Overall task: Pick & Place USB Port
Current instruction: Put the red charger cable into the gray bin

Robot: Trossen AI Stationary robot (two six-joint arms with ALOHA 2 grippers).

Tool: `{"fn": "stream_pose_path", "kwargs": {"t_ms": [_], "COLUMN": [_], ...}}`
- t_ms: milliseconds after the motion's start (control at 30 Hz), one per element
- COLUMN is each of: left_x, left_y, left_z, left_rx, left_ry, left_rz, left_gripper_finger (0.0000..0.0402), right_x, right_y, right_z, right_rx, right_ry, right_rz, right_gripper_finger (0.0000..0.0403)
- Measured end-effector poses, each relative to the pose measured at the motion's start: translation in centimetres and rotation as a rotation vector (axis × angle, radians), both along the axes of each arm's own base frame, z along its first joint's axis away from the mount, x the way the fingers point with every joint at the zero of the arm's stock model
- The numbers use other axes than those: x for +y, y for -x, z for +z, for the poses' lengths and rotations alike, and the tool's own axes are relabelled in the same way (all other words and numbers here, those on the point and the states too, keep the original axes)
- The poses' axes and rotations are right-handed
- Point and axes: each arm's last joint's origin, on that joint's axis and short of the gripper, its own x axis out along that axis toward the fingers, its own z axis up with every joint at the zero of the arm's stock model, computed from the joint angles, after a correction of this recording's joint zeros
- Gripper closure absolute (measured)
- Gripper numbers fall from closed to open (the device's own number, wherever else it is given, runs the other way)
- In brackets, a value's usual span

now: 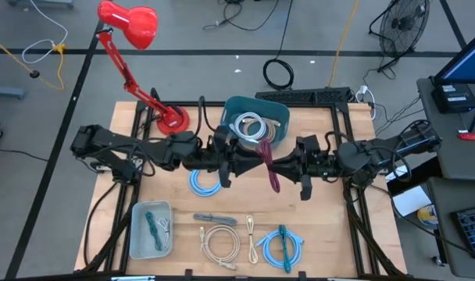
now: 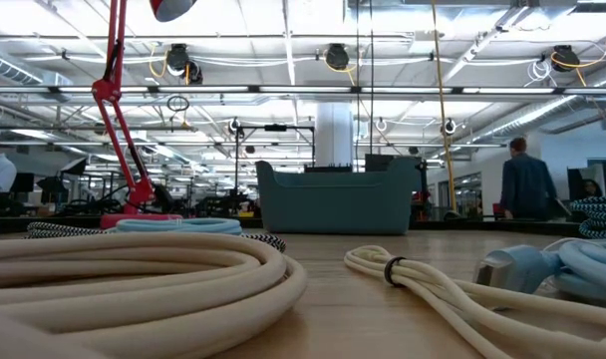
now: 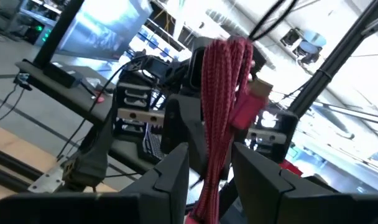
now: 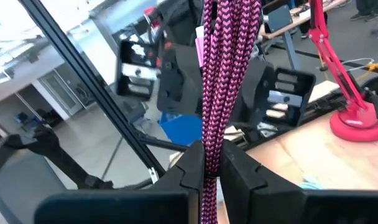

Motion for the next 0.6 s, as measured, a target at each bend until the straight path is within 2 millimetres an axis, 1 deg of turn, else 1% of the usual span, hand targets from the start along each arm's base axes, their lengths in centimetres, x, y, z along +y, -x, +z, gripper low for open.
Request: {"fn": "stream_pose_path", "kwargs": {"t_ms": [133, 300, 400, 600], "left_x": [0.2, 0.5, 0.6, 0.6], "left_y": [0.0, -0.1, 0.0, 0.0], "left_z": [0.0, 0.0, 0.1, 0.1], "left_rx": [0.001, -0.004, -0.008, -0.004], "left_ry": [-0.002, 0.004, 0.001, -0.001], "left_rz": [0.019, 0.037, 0.049, 0.049], "left_gripper_finger": [0.0279, 0.0279, 0.0279, 0.0279], "right_x": [-0.1, -0.6, -0.9, -1.2], "right_y": [0.0, -0.5, -1.1, -2.0], "right_z": [-0.1, -0.3, -0.5, -1.1], "right_rx": [0.006, 0.017, 0.023, 0.050], "right_ry": [0.012, 0.020, 0.022, 0.025], "right_rz": [-0.005, -0.030, -0.048, -0.020], "right_gripper_finger": [0.0380, 0.0380, 0.0380, 0.0380]}}
